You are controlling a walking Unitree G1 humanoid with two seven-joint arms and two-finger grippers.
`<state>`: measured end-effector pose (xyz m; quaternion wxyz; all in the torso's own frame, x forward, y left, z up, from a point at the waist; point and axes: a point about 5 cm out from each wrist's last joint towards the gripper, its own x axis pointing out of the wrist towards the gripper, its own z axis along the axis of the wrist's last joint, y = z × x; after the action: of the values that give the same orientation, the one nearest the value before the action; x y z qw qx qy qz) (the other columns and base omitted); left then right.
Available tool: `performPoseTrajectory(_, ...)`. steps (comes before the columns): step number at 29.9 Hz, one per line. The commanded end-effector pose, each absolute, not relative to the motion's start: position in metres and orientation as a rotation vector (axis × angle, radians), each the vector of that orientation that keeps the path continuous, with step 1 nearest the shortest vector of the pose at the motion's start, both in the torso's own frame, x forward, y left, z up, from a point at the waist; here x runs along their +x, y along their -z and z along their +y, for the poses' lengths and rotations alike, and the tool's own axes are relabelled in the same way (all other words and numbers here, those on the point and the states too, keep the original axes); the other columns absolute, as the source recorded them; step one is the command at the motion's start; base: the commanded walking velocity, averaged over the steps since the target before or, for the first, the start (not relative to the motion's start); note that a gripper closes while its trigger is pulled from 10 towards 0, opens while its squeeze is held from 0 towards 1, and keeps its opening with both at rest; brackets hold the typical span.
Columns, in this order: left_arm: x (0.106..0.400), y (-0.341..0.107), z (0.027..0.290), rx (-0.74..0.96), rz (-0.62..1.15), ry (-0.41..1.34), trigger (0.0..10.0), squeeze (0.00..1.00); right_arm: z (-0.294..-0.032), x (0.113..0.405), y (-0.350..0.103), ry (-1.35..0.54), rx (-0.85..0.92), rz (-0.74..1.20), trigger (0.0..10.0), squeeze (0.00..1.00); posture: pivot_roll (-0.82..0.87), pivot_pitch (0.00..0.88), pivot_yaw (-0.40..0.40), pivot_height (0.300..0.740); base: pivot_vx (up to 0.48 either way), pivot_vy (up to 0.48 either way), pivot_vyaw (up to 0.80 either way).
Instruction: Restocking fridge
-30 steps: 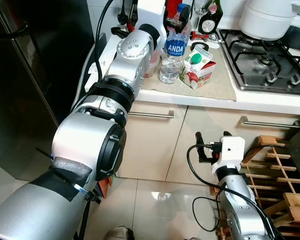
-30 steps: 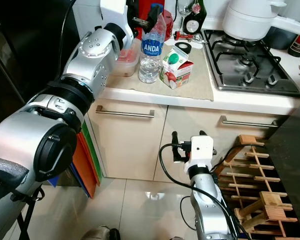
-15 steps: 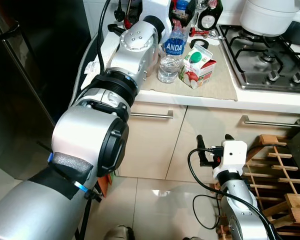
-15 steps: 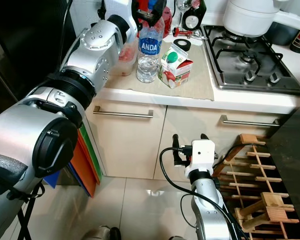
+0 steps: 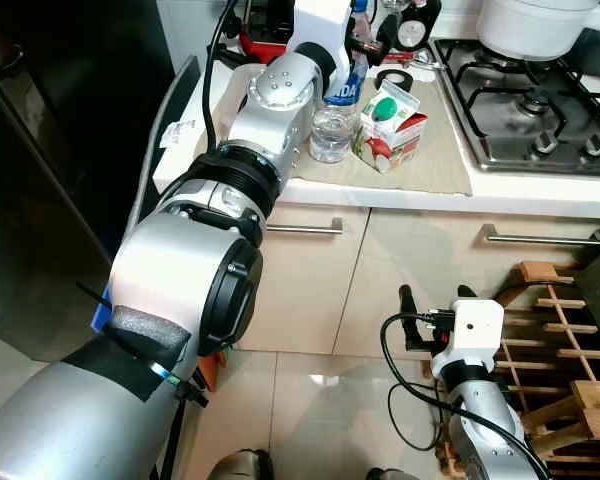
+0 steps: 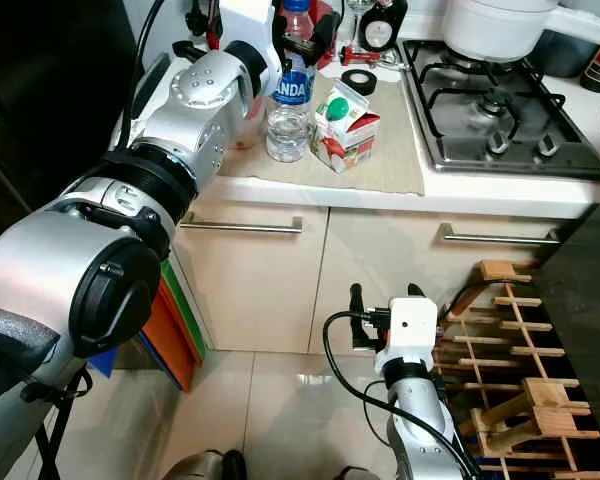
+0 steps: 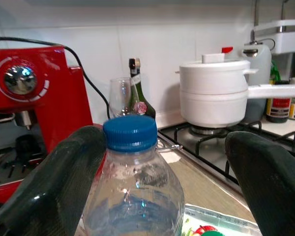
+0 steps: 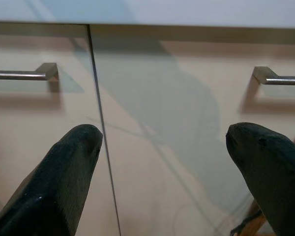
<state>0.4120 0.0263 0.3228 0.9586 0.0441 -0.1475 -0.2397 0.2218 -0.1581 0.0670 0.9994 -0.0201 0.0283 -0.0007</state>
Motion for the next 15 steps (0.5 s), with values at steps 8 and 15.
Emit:
performPoseTrajectory(8, 0.4140, -0.3241, 0.0309, 0.127, -0.286, 0.457, 2.6, 0.00, -0.1555, 0.2154, -0.0686, -0.001, -0.047, 0.073, 10.0, 0.00, -0.08, 0.118, 0.045, 0.740, 0.000, 0.000, 0.00)
performPoseTrajectory(15, 0.4148, -0.3256, 0.0344, 0.157, -0.298, 0.434, 0.0, 0.00, -0.1548, 0.2138, -0.0678, 0.001, -0.044, 0.080, 10.0, 0.00, -0.08, 0.125, 0.044, 0.740, 0.000, 0.000, 0.00)
